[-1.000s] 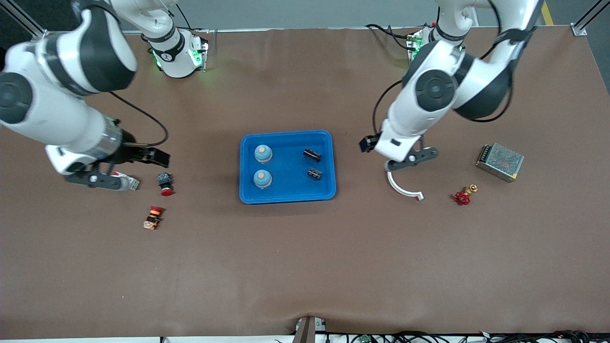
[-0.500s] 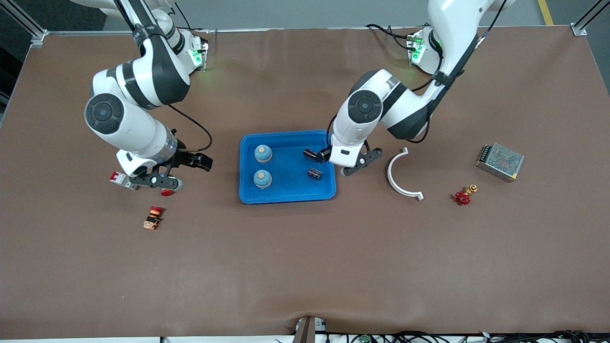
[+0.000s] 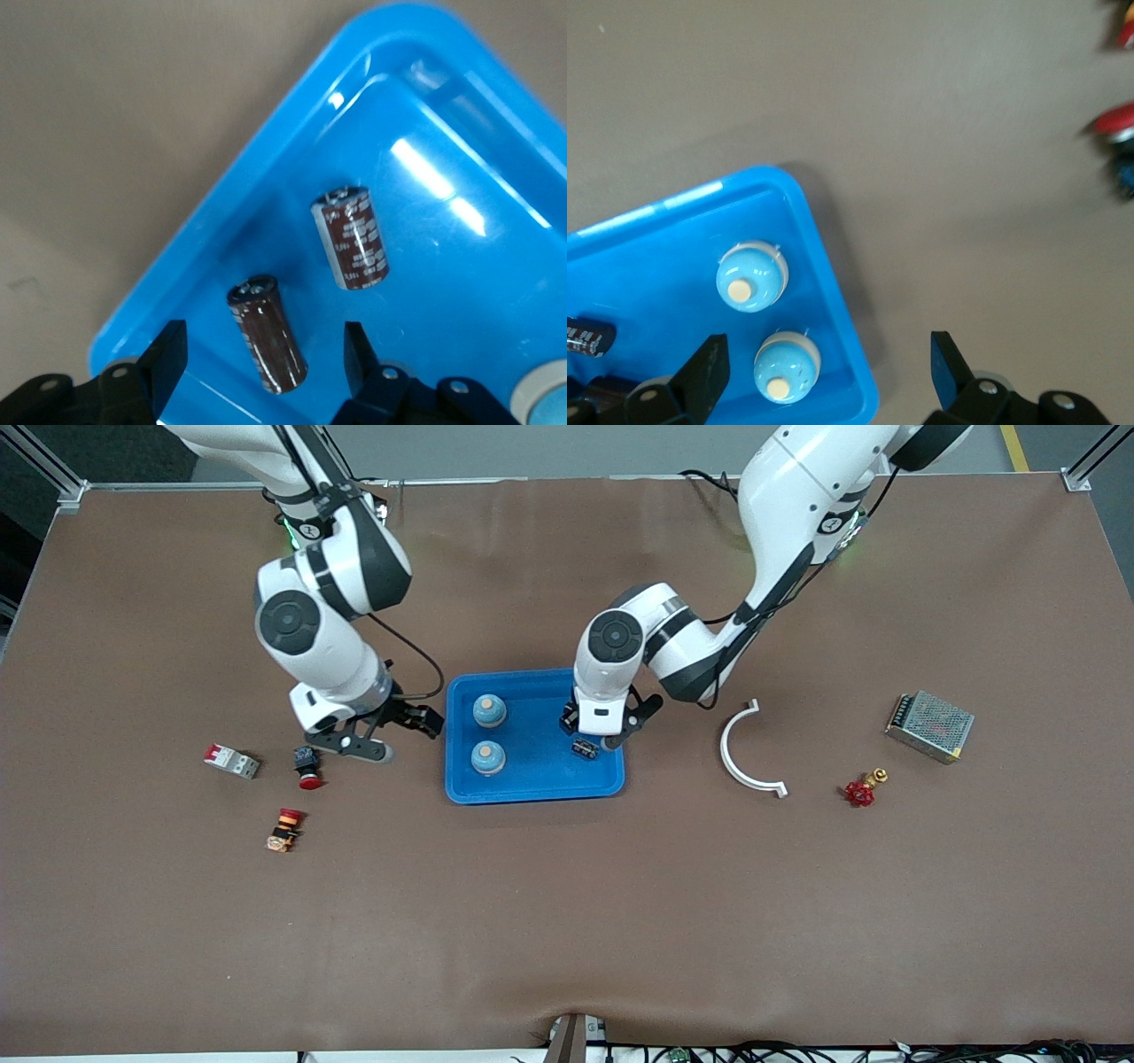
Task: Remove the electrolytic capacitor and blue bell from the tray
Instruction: 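Grasp the capacitor with the left gripper while the right gripper grasps the bell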
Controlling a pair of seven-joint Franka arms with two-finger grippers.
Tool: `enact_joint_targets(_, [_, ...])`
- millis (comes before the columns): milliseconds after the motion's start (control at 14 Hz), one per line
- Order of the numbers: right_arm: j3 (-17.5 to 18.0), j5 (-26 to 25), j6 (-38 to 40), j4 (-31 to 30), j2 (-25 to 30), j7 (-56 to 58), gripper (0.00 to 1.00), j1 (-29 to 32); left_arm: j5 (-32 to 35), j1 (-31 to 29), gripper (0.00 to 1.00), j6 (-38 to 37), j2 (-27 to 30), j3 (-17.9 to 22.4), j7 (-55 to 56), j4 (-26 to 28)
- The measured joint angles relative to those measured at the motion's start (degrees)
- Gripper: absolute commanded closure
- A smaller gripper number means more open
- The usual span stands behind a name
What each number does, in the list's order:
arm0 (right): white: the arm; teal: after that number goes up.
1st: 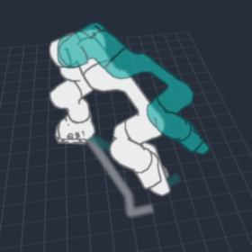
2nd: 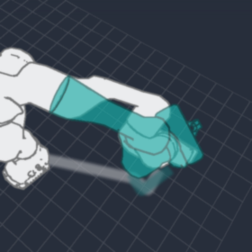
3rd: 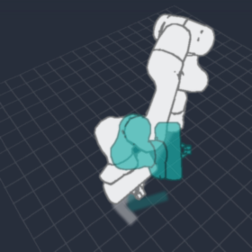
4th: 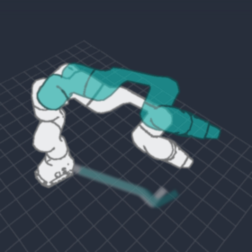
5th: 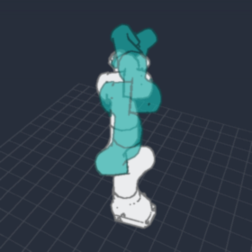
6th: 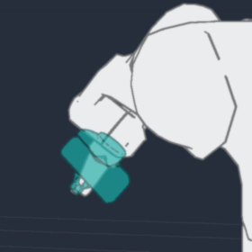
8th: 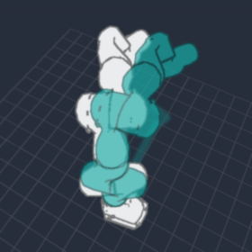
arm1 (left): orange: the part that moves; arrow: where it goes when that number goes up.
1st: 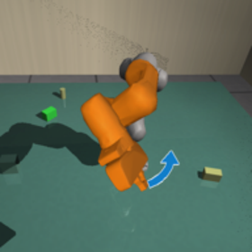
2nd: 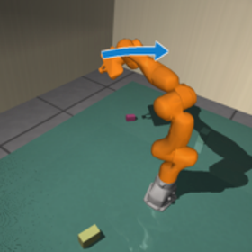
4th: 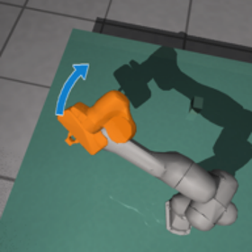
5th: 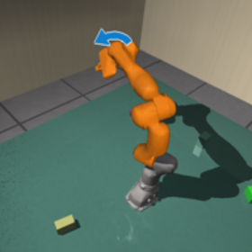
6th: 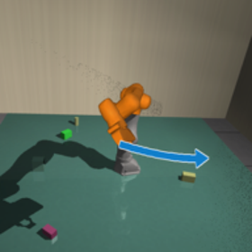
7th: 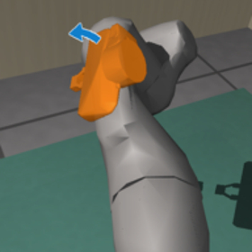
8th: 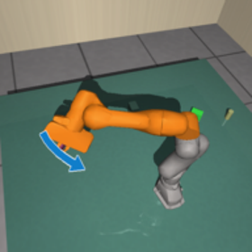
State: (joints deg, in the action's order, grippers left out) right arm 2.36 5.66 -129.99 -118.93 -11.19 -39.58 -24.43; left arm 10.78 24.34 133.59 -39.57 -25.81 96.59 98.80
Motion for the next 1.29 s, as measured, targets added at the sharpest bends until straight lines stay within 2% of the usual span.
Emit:
enact_joint_targets(143, [0.0, 0.0, -1.2, -1.5, -0.3, -3.3, 0.0, -2.2, 0.4, 1.2, 0.29, 0.3, -1.9, 0.0, 1.5, -1.1])
enact_joint_targets(357, [0.0, 0.0, -3.2, -2.4, -1.1, -5.8, 0.0, -4.2, 0.4, 1.5, 0.48, 0.3, -3.3, 0.1, 1.6, -1.4])
enact_joint_targets(429, [0.0, 0.0, -4.3, -2.9, -1.4, -6.8, 0.0, -4.6, 0.4, 1.7, 0.59, 0.4, -3.6, 0.1, 1.6, -1.4])
enact_joint_targets(571, [0.0, 0.0, -8.1, -4.8, -1.8, -8.8, 0.0, -5.7, 0.4, 1.9, 0.95, 0.4, -3.9, 0.1, 1.6, -1.4])
enact_joint_targets(643, [0.0, 0.0, -10.2, -6.0, -2.1, -9.7, 0.0, -6.3, 0.4, 1.9, 1.0, 0.5, -3.9, 0.1, 1.6, -1.4])
enact_joint_targets(1071, [0.0, 0.0, -16.5, -8.3, -7.1, -15.8, 0.0, -10.8, 2.1, 1.8, 1.0, -0.5, -3.2, 0.3, 1.6, -2.9])
enact_joint_targets(1286, [0.0, 0.0, -19.3, -8.3, -9.6, -17.7, 0.0, -12.1, 4.0, 0.5, 1.0, -6.5, 2.2, 0.6, 1.6, -4.4])
